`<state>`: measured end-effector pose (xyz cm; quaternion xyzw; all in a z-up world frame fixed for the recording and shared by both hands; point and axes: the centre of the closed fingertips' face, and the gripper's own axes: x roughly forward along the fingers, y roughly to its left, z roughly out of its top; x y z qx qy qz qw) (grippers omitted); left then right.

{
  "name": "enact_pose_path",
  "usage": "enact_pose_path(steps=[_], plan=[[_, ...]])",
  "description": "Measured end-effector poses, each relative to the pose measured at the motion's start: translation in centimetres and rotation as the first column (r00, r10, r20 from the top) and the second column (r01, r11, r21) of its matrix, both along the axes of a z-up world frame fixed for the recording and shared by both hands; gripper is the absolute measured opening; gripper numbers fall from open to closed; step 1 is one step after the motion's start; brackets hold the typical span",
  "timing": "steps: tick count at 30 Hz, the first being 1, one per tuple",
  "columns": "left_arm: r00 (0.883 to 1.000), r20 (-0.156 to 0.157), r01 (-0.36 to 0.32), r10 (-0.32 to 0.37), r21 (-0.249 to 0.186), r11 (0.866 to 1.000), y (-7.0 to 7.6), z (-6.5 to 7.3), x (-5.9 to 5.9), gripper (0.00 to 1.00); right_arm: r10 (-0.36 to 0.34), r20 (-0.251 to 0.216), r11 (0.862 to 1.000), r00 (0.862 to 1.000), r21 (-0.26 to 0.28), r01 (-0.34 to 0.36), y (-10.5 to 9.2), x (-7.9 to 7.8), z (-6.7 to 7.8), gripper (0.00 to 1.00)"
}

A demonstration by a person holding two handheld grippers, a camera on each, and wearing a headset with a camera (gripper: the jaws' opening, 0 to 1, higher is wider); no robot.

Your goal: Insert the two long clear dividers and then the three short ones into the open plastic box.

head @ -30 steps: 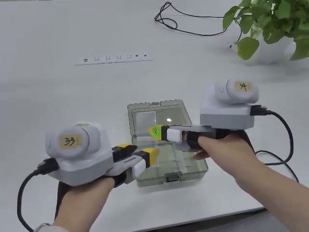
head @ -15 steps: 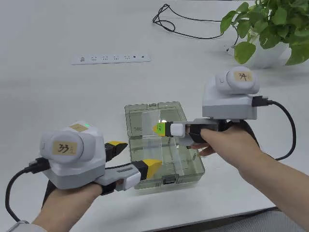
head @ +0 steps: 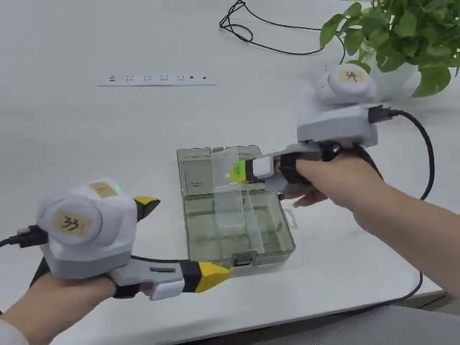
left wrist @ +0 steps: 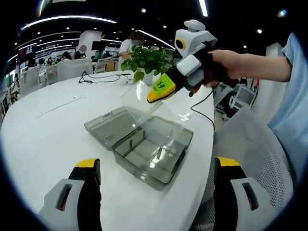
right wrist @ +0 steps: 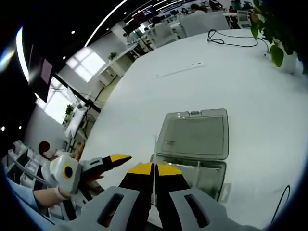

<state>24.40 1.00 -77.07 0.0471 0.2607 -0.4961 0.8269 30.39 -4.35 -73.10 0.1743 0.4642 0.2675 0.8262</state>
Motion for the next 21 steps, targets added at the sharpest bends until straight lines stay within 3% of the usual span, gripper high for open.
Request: enact_pose_path(steps=[3,8,9,11,13,14,15,16,21], plan=[[1.0,-0.001,-0.005,0.005,0.006,1.0,0.5,-0.4,0.0,1.0,0.017,-0.039,0.999,0.999,-0.043,-0.018,-0.4,0.5,0.0,0.02],[1.0,-0.005,-0.026,0.026,-0.014,1.0,0.7,-0.5,-0.3,1.0,-0.005,-0.138,0.999,0.99,-0.039,0.0,-0.1,0.3,-0.1,0.02],[1.0,-0.004,-0.029,0.029,-0.019,0.999,0.7,-0.5,-0.4,1.0,-0.006,-0.14,0.999,0.99,-0.041,0.0,0.0,0.4,-0.2,0.02],[0.999,-0.004,-0.033,0.033,-0.028,0.999,0.6,-0.5,-0.6,1.0,0.002,-0.205,0.997,0.979,-0.069,-0.016,-0.2,0.4,-0.9,0.02],[0.999,-0.006,-0.035,0.035,-0.033,0.999,0.6,-0.5,-0.7,1.0,-0.01,-0.228,0.998,0.974,-0.062,-0.004,0.0,0.9,-1.5,0.02],[0.999,-0.007,-0.035,0.035,-0.036,0.999,0.6,-0.5,-0.8,0.99,-0.019,-0.277,0.999,0.961,-0.054,0.005,0.2,0.4,-1.9,0.02],[0.999,-0.009,-0.036,0.036,-0.039,0.999,0.6,-0.5,-0.8,0.99,-0.023,-0.279,0.998,0.96,-0.056,0.008,0.2,0.5,-2.1,0.02],[0.999,-0.008,-0.038,0.038,-0.042,0.998,0.7,-0.4,-0.9,0.99,-0.027,-0.321,0.998,0.947,-0.065,0.007,0.4,-0.2,-2.3,0.02],[0.999,-0.013,-0.053,0.053,-0.053,0.997,1.0,-0.5,-0.8,0.97,-0.036,-0.357,0.994,0.933,-0.109,-0.003,0.2,-0.5,-3.4,0.02]])
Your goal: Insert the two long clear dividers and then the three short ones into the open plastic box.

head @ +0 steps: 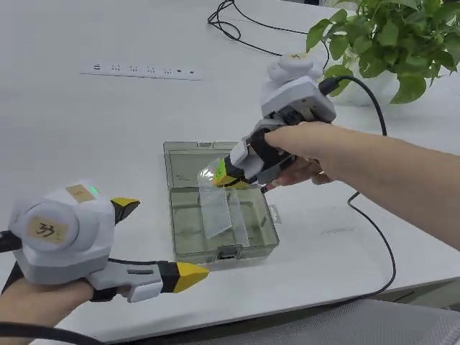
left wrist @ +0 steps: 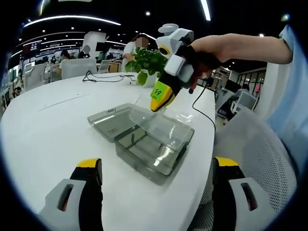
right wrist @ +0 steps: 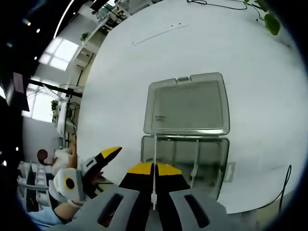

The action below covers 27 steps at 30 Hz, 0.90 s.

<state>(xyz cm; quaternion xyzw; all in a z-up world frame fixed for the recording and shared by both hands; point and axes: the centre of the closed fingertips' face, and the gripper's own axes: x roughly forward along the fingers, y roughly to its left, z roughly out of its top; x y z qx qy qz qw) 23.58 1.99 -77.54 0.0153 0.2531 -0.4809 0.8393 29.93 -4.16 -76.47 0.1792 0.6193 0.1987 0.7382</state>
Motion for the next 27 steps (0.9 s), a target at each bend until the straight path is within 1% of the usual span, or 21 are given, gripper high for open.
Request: enact_pose_path(steps=[2,6,7,8,9,10,11,12,14,16,18,20,23,27], plan=[[1.0,-0.003,-0.004,0.004,-0.003,1.0,0.1,0.0,-0.1,0.97,-0.011,-0.017,1.0,1.0,-0.004,0.011,-0.2,-0.1,0.1,0.02],[1.0,-0.009,-0.003,0.003,-0.003,1.0,0.1,-0.2,-0.3,0.97,-0.016,-0.047,0.999,0.999,-0.036,0.014,-0.6,0.1,-0.6,0.02],[1.0,-0.009,-0.003,0.003,-0.003,1.0,0.1,-0.2,-0.3,0.97,-0.015,-0.049,0.999,0.999,-0.041,0.013,-0.7,-0.1,-0.3,0.02],[1.0,-0.012,-0.003,0.003,-0.007,1.0,0.1,-0.2,-0.3,0.97,-0.012,-0.06,0.999,0.998,-0.05,0.009,-0.7,-0.3,-0.4,0.02],[1.0,-0.014,-0.003,0.003,-0.009,1.0,0.0,-0.2,-0.4,0.96,-0.012,-0.057,0.998,0.998,-0.055,0.009,-0.5,-0.7,-0.3,0.02],[1.0,-0.012,-0.004,0.004,-0.01,1.0,0.0,-0.2,-0.3,0.96,-0.011,-0.053,0.998,0.999,-0.058,0.007,-0.5,-0.8,-0.3,0.02],[1.0,-0.012,-0.005,0.005,-0.012,1.0,0.0,-0.2,-0.3,0.96,-0.017,-0.064,0.998,0.998,-0.061,0.013,-0.7,-0.9,-0.5,0.02],[1.0,-0.013,-0.005,0.005,-0.012,1.0,0.0,-0.2,-0.2,0.96,-0.018,-0.063,0.998,0.998,-0.06,0.014,-0.6,-0.9,-0.6,0.02],[1.0,-0.014,-0.005,0.005,-0.016,1.0,0.0,-0.1,-0.2,0.96,-0.018,-0.082,0.998,0.996,-0.067,0.012,-0.7,-0.9,-1.3,0.02],[1.0,-0.013,-0.007,0.007,-0.018,1.0,0.0,0.0,-0.1,0.96,-0.015,-0.083,0.997,0.996,-0.073,0.009,-0.7,-1.1,-1.1,0.02],[1.0,-0.015,-0.01,0.01,-0.019,1.0,0.1,0.0,0.0,0.96,-0.015,-0.088,0.997,0.996,-0.074,0.009,-0.7,-1.1,-1.5,0.02],[1.0,-0.017,-0.013,0.012,-0.019,1.0,0.1,-0.1,0.0,0.96,-0.015,-0.099,0.997,0.995,-0.079,0.007,-0.4,-1.7,-1.6,0.02],[1.0,-0.019,-0.014,0.014,-0.02,1.0,0.2,-0.1,0.0,0.95,-0.019,-0.098,0.997,0.995,-0.081,0.011,-0.6,-1.3,-1.8,0.02],[1.0,-0.024,-0.016,0.016,-0.02,1.0,0.2,-0.3,0.0,0.95,-0.013,-0.104,0.995,0.994,-0.097,0.002,-0.5,-1.2,-2.2,0.02]])
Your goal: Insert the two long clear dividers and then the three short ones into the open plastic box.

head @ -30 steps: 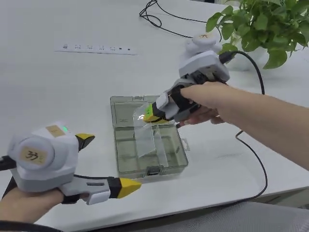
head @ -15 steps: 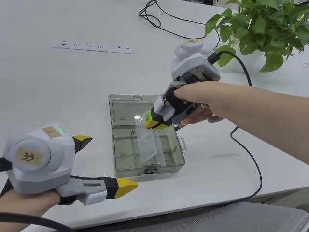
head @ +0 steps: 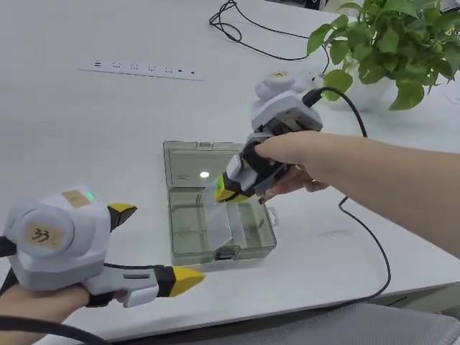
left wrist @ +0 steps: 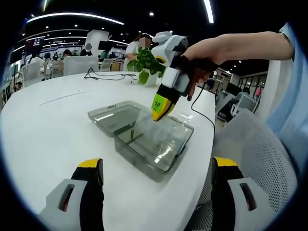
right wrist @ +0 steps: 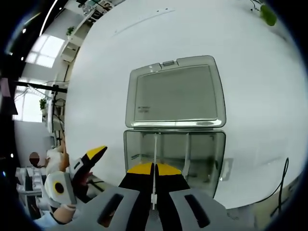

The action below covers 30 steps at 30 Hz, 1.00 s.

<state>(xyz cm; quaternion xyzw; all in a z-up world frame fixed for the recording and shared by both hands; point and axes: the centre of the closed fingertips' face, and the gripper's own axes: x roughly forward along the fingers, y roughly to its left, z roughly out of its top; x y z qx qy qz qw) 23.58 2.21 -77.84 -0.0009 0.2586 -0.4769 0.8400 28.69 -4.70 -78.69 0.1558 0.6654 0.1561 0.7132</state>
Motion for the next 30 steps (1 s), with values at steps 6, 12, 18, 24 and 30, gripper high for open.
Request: enact_pose_path(steps=[6,12,18,24,30], plan=[[1.0,-0.002,-0.006,0.006,-0.004,1.0,0.1,-0.2,0.0,0.94,0.02,0.0,1.0,1.0,-0.016,-0.02,0.3,0.5,-0.3,0.02],[1.0,-0.003,-0.012,0.012,-0.006,1.0,0.2,-0.2,0.0,0.94,0.035,0.002,0.999,0.999,-0.039,-0.035,0.4,0.4,-0.6,0.02],[1.0,-0.005,-0.015,0.015,-0.008,1.0,0.3,-0.2,-0.1,0.93,0.041,0.004,0.998,0.999,-0.053,-0.041,0.4,0.1,-0.8,0.02],[1.0,-0.007,-0.019,0.019,-0.011,1.0,0.4,-0.3,-0.2,0.93,0.047,0.001,0.997,0.999,-0.061,-0.047,0.4,0.2,-0.9,0.02],[1.0,-0.007,-0.021,0.021,-0.011,1.0,0.5,-0.3,-0.2,0.93,0.104,0.012,0.988,0.994,-0.114,-0.102,1.2,-0.7,-0.6,0.02]])
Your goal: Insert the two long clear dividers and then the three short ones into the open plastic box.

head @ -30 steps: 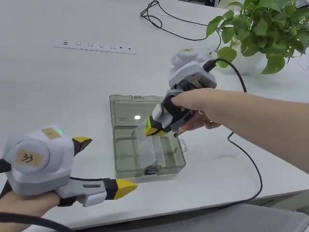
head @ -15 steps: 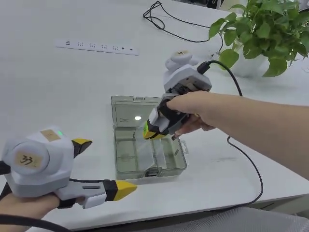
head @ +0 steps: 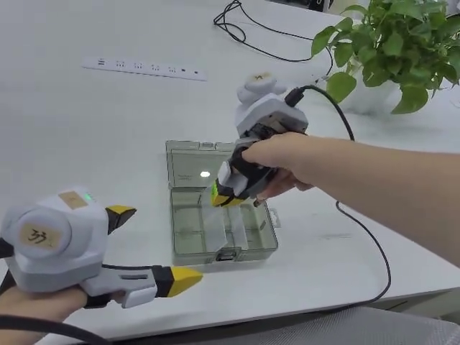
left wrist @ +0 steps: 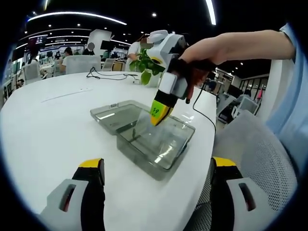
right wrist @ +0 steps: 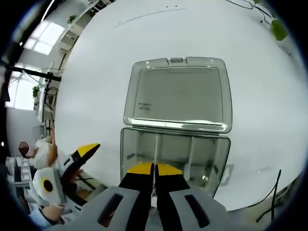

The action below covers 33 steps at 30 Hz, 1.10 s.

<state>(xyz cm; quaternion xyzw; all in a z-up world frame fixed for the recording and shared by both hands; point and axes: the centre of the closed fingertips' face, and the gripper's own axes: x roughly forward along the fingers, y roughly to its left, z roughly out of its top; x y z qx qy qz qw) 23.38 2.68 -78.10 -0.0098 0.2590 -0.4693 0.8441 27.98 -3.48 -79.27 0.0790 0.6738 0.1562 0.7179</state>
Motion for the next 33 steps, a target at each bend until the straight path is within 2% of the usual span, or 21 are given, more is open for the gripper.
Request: enact_pose_path(steps=[3,7,10,29,33], plan=[[1.0,-0.001,-0.001,0.001,-0.001,1.0,0.0,0.0,0.0,0.93,0.029,0.008,0.999,1.0,-0.031,-0.029,0.2,-0.3,0.1,0.02],[1.0,-0.002,0.002,-0.002,0.001,1.0,-0.1,0.0,-0.1,0.92,0.034,0.007,0.999,0.999,-0.041,-0.034,0.3,0.1,-0.2,0.02],[1.0,-0.003,0.005,-0.005,-0.001,1.0,-0.1,-0.1,-0.1,0.92,0.049,0.011,0.997,0.999,-0.057,-0.049,0.4,-0.2,-0.2,0.02],[1.0,-0.009,-0.008,0.009,0.005,1.0,0.4,-0.4,-0.4,0.92,0.096,0.027,0.991,0.995,-0.101,-0.093,0.8,-0.8,-2.0,0.03],[1.0,-0.013,-0.013,0.013,0.007,1.0,0.5,-0.5,-0.5,0.92,0.101,0.028,0.99,0.994,-0.098,-0.098,0.7,-0.7,-1.9,0.03]])
